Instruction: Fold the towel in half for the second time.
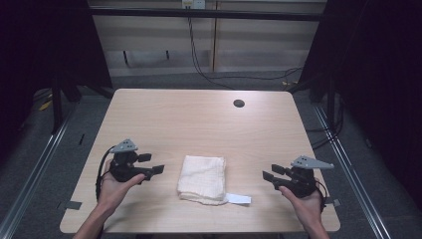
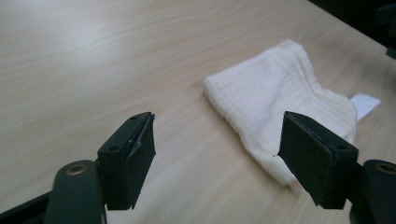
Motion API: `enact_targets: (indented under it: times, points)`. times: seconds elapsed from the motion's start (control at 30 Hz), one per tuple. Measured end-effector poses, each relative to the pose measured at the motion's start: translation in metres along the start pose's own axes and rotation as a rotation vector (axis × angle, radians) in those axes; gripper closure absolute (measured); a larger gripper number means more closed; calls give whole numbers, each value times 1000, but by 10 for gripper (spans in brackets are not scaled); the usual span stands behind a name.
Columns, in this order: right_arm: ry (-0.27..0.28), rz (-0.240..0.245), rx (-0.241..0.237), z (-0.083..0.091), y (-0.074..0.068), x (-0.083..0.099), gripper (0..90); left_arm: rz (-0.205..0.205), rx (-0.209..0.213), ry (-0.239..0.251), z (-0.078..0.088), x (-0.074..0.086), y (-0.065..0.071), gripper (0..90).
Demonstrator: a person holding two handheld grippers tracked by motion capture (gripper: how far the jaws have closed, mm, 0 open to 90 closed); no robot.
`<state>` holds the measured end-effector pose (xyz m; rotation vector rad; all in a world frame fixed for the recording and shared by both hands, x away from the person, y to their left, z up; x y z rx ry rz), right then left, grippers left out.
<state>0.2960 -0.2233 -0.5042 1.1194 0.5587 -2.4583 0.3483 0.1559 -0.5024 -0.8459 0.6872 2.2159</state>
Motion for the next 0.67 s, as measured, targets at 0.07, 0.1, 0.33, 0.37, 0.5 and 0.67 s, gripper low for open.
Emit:
enact_targets:
  times: [0.07,0.1,0.33,0.37,0.5,0.67]
  points:
    - [2,-1,6,4,5,2,495,7,-17,-4,7,10,-2,277]
    - [-3,-4,15,5,8,4,488,11,-23,-2,12,15,-3,281]
    - [30,-41,50,16,27,11,466,73,-63,57,29,35,-11,289]
    - [37,-47,54,17,30,12,462,84,-65,69,29,38,-13,290]
    - [52,-68,76,17,41,19,441,107,-100,43,26,50,-27,296]
    - [49,-108,99,16,58,28,400,97,-92,49,27,48,-25,291]
Point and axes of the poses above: each handheld gripper's, and its own axes: z roughly backward along the jaws, x roughly out of its underside, y roughly to its right, the point moved 10 cm from there along -z, roughly forward along the jaws, and after that the axes turned 5 degrees about -y, right-handed, at the moved point
